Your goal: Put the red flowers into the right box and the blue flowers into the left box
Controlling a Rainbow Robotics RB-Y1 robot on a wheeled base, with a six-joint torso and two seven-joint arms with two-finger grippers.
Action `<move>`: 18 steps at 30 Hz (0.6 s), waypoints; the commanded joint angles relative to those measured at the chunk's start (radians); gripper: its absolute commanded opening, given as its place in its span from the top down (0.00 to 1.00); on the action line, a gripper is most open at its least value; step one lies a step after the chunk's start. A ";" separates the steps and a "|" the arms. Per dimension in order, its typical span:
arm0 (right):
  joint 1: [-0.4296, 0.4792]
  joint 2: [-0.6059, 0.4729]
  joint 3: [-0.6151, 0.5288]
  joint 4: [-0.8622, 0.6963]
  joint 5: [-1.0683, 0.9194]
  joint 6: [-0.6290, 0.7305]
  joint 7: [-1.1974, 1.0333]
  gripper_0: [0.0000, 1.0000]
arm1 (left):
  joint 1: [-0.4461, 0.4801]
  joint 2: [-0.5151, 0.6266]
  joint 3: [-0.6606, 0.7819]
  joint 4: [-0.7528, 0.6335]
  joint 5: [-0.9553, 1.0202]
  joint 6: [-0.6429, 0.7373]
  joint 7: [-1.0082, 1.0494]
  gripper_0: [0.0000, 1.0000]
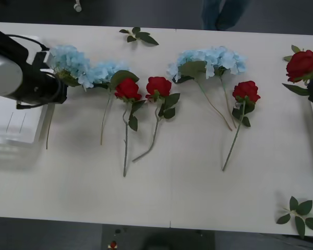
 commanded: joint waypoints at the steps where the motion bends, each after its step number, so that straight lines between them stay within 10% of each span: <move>1: -0.029 -0.035 -0.009 0.007 0.005 0.026 0.102 1.00 | 0.081 0.038 0.242 -0.094 0.031 0.145 -0.172 1.00; 12: -0.029 -0.045 -0.011 0.306 0.128 -0.118 0.504 1.00 | 0.211 0.038 0.752 -0.233 0.039 0.517 -0.456 1.00; 18: -0.029 -0.031 -0.014 0.520 0.131 -0.224 0.640 1.00 | 0.214 0.038 0.785 -0.252 -0.050 0.418 -0.464 1.00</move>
